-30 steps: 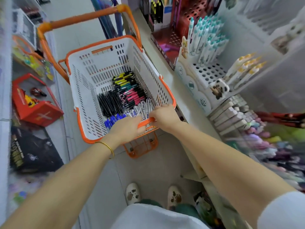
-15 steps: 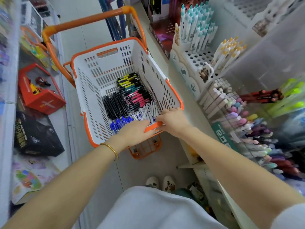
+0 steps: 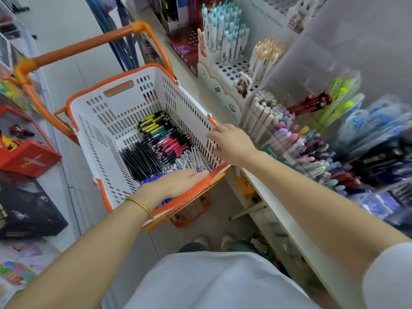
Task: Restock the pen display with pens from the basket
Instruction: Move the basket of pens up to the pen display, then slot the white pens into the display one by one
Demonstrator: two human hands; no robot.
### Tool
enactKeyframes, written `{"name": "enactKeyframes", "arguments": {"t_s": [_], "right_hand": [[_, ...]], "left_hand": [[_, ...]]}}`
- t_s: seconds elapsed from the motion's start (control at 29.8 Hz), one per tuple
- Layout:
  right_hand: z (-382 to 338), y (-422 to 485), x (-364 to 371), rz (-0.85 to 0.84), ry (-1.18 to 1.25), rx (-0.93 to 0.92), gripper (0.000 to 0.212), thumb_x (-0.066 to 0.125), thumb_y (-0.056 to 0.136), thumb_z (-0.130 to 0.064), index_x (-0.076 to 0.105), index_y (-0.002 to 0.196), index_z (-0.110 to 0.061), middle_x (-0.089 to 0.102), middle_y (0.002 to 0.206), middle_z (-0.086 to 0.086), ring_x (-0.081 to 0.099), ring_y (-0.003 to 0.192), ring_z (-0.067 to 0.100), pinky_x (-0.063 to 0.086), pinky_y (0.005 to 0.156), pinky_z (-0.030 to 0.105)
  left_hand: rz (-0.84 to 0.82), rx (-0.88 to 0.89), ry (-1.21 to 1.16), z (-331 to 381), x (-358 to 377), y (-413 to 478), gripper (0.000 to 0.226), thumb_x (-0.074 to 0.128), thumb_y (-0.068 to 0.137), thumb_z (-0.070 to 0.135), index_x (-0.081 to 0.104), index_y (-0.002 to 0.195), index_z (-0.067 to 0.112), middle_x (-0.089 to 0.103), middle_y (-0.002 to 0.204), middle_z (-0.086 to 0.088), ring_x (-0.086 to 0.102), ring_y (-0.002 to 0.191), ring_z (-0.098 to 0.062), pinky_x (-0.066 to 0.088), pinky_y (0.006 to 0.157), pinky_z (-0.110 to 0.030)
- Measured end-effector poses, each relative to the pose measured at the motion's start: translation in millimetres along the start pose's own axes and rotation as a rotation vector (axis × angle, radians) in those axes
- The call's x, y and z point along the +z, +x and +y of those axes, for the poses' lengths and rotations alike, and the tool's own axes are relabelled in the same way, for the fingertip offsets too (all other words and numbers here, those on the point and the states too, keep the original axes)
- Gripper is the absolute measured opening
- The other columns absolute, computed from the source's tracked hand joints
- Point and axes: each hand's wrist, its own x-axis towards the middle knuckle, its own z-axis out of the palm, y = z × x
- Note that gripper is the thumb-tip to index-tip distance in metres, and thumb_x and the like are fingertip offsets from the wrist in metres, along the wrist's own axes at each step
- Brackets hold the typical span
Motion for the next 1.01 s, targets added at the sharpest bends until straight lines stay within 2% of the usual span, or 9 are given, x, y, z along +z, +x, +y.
{"name": "enactKeyframes", "arguments": {"t_s": [0.07, 0.2, 0.27, 0.34, 0.6, 0.71, 0.77, 0.87, 1.01], "right_hand": [[3.7, 0.3, 10.5, -0.027, -0.073, 0.068, 0.043, 0.052, 0.089, -0.009, 0.051, 0.132, -0.013, 0.04, 0.145, 0.006, 0.046, 0.123, 0.027, 0.05, 0.093, 0.038], [13.8, -15.1, 23.6, -0.042, -0.048, 0.11, 0.049, 0.049, 0.089, 0.002, 0.043, 0.137, -0.007, 0.024, 0.153, 0.004, 0.047, 0.116, 0.029, 0.053, 0.075, 0.034], [14.1, -22.2, 23.1, -0.03, -0.044, 0.112, 0.053, 0.05, 0.09, 0.002, 0.037, 0.141, -0.007, 0.02, 0.154, 0.004, 0.045, 0.114, 0.03, 0.051, 0.073, 0.034], [14.8, -29.6, 24.5, -0.033, -0.044, 0.114, 0.057, 0.053, 0.089, 0.002, 0.035, 0.142, -0.006, 0.017, 0.155, 0.004, 0.044, 0.115, 0.031, 0.051, 0.075, 0.034], [26.3, -62.0, 30.1, -0.008, -0.042, 0.099, 0.045, 0.059, 0.086, -0.001, 0.048, 0.129, -0.006, 0.03, 0.146, 0.006, 0.047, 0.105, 0.029, 0.051, 0.074, 0.035], [23.8, -79.2, 26.9, -0.015, -0.146, 0.058, 0.035, 0.057, 0.088, -0.005, 0.051, 0.122, -0.007, 0.036, 0.138, 0.009, 0.049, 0.102, 0.029, 0.041, 0.068, 0.033], [20.0, -85.7, 23.2, 0.005, -0.212, 0.036, 0.029, 0.053, 0.089, -0.007, 0.051, 0.118, -0.008, 0.044, 0.126, 0.009, 0.05, 0.102, 0.029, 0.034, 0.066, 0.033], [15.5, -73.2, 17.0, 0.079, -0.213, 0.056, 0.039, 0.056, 0.085, -0.004, 0.045, 0.122, -0.009, 0.048, 0.12, 0.009, 0.049, 0.104, 0.029, 0.034, 0.065, 0.033], [16.6, -52.7, 18.5, 0.005, -0.174, 0.086, 0.049, 0.055, 0.087, 0.001, 0.04, 0.133, -0.005, 0.043, 0.128, 0.012, 0.046, 0.108, 0.031, 0.044, 0.068, 0.033]], "left_hand": [[0.03, 0.018, 0.007, 19.0, 4.0, 5.3, 0.061, 0.019, 0.101, 0.058, 0.052, 0.135, 0.019, 0.05, 0.143, -0.001, 0.046, 0.13, -0.022, 0.034, 0.108, -0.036], [0.074, 0.063, 0.091, 41.5, 15.6, 21.9, 0.049, 0.026, 0.104, 0.046, 0.059, 0.118, 0.013, 0.062, 0.121, -0.007, 0.056, 0.111, -0.024, 0.043, 0.097, -0.037], [0.043, 0.059, 0.086, 44.5, 15.1, 22.4, 0.049, 0.028, 0.104, 0.047, 0.06, 0.11, 0.01, 0.062, 0.105, -0.003, 0.057, 0.103, -0.022, 0.044, 0.091, -0.036], [0.002, 0.054, 0.065, 47.4, 16.3, 20.5, 0.044, 0.031, 0.104, 0.045, 0.059, 0.113, 0.012, 0.057, 0.104, 0.005, 0.054, 0.105, -0.018, 0.042, 0.092, -0.033], [-0.083, 0.03, -0.051, 61.0, 35.9, 8.4, 0.037, 0.04, 0.1, 0.05, 0.06, 0.115, 0.022, 0.061, 0.11, 0.005, 0.056, 0.101, -0.01, 0.045, 0.09, -0.029], [-0.097, 0.027, -0.111, 61.4, 50.7, 6.5, 0.039, 0.044, 0.098, 0.053, 0.062, 0.11, 0.021, 0.062, 0.106, 0.007, 0.057, 0.095, -0.006, 0.044, 0.079, -0.022], [-0.112, 0.043, -0.118, 62.0, 58.8, 6.3, 0.044, 0.046, 0.096, 0.055, 0.065, 0.109, 0.017, 0.066, 0.105, 0.002, 0.061, 0.095, -0.009, 0.047, 0.081, -0.023], [-0.183, 0.074, -0.129, 63.1, 68.5, 6.5, 0.05, 0.049, 0.091, 0.062, 0.067, 0.115, 0.022, 0.069, 0.111, 0.005, 0.065, 0.099, -0.008, 0.052, 0.094, -0.032], [-0.251, 0.116, -0.125, 63.4, 77.4, 5.4, 0.056, 0.051, 0.087, 0.065, 0.066, 0.116, 0.019, 0.069, 0.112, 0.004, 0.066, 0.099, -0.009, 0.054, 0.093, -0.035]]}}
